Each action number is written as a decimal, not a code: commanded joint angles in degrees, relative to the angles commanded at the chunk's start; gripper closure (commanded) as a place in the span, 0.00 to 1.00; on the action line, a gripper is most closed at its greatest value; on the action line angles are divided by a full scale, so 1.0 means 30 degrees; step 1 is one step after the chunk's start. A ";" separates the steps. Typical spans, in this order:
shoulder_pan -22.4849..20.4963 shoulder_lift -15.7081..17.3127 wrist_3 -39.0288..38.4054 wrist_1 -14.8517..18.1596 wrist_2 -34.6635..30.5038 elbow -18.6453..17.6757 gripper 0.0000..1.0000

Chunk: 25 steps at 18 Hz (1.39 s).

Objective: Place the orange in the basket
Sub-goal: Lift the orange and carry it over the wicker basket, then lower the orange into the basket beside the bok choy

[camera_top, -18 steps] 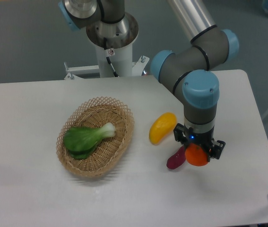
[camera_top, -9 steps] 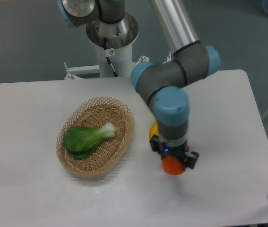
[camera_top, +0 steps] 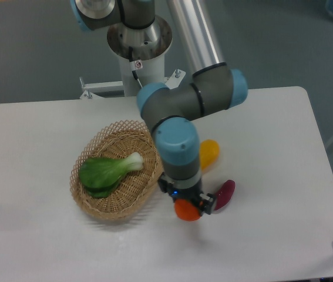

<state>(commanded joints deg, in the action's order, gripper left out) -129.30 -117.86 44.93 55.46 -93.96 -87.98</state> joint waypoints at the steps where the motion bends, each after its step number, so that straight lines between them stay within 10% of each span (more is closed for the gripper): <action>1: 0.0410 0.0029 -0.0731 -0.0058 0.0001 0.0000 0.32; 13: 0.2963 0.1143 -0.1793 -0.1522 -0.0146 -0.2754 0.30; 19: 0.2992 0.0967 -0.1881 -0.1699 -0.0204 -0.2783 0.02; 25: 0.2963 0.1142 -0.1735 -0.1670 -0.0175 -0.2813 0.00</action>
<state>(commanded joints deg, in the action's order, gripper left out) -120.41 -114.44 39.73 50.45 -94.48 -96.42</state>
